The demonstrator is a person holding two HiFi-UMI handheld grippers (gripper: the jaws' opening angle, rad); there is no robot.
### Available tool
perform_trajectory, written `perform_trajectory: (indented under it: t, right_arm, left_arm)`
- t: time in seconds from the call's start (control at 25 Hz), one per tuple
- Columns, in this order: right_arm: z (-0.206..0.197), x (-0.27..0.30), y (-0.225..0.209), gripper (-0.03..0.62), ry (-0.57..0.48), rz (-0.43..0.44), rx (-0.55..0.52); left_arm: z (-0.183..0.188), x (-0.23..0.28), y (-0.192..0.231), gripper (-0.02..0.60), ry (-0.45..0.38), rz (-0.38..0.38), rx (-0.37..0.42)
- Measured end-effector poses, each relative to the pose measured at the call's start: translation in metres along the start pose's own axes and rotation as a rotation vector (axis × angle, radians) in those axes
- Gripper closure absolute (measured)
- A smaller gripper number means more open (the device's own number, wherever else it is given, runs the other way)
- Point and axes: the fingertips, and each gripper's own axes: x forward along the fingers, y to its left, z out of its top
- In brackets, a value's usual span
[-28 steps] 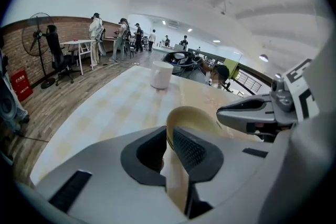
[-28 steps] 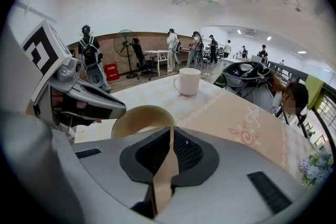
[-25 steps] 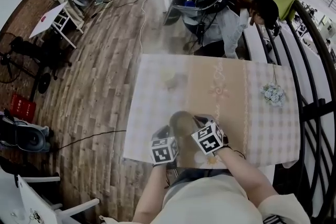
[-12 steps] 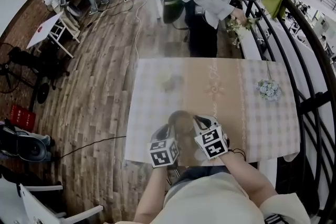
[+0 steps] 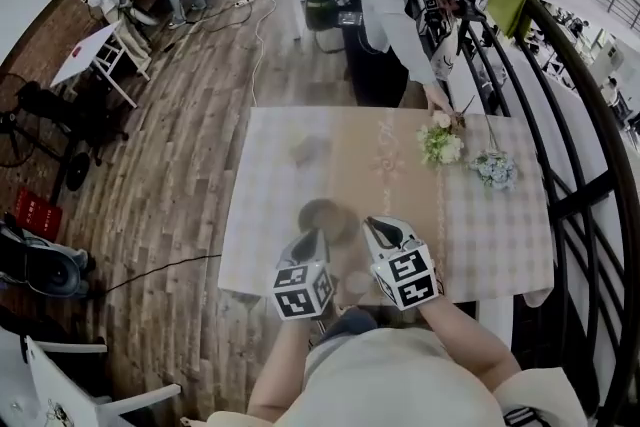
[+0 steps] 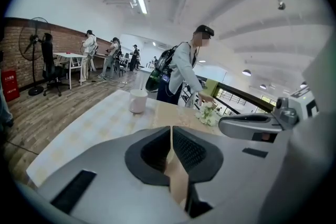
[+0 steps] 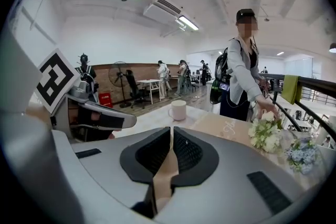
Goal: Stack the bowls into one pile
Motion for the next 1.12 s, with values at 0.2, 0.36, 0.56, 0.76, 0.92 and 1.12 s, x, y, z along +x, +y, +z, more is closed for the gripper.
perform_trajectory:
  t: [0.2,0.36,0.56,0.76,0.92,1.12]
  right_arm:
    - [-0.009,-0.035,-0.003,0.579,-0.009,0.036,0.005]
    - [-0.022,-0.067,-0.007,0.58,-0.017,0.054,0.001]
    - [-0.035,-0.103,-0.008,0.582,-0.029,0.077,-0.013]
    - [-0.042,-0.139,-0.01,0.583,-0.052,0.088,-0.014]
    - [-0.05,-0.166,-0.014,0.585,-0.075,0.087,-0.007]
    - [-0.059,-0.197,-0.016,0.589,-0.104,0.073,0.006]
  left_arm:
    - [-0.012,-0.011,-0.036,0.571,-0.005,-0.012,0.001]
    - [-0.023,-0.022,-0.066,0.571,-0.019,-0.016,0.001]
    - [-0.041,-0.039,-0.098,0.572,-0.028,-0.021,0.005]
    - [-0.055,-0.056,-0.133,0.572,-0.032,-0.046,0.018]
    - [-0.065,-0.068,-0.16,0.572,-0.041,-0.073,0.03]
    - [-0.076,-0.084,-0.19,0.572,-0.054,-0.109,0.054]
